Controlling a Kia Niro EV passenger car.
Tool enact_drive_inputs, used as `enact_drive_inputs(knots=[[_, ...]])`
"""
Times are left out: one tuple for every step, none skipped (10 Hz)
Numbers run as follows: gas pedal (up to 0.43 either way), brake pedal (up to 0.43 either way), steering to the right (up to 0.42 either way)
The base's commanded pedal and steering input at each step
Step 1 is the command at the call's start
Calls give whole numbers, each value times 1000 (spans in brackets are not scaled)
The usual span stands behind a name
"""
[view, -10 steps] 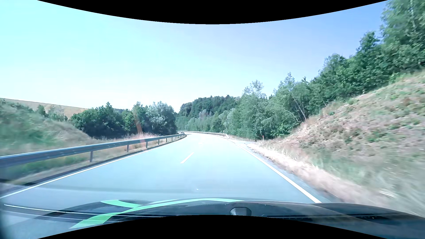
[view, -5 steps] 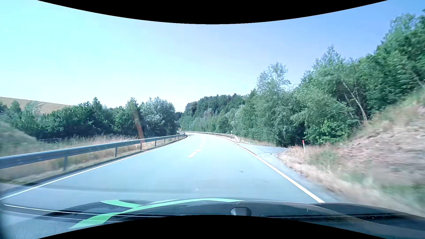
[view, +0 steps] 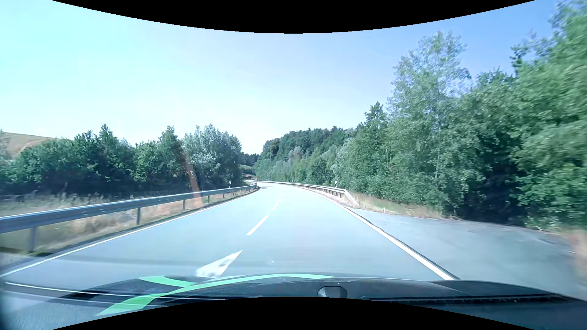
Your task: Follow the waypoints while adhering to traffic rules and regulations
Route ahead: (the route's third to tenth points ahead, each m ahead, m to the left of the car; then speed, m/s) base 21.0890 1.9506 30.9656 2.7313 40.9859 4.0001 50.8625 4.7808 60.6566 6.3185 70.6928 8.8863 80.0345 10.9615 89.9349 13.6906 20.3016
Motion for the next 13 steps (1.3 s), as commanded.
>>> enact_drive_inputs(knots=[[220, 0, -19], [220, 0, -19], [220, 0, -19], [228, 0, -19], [240, 0, -19], [248, 0, -19], [248, 0, -18], [248, 0, -18], [248, 0, -17], [248, 0, -17], [228, 0, -17], [177, 0, -17], [177, 0, -17]])
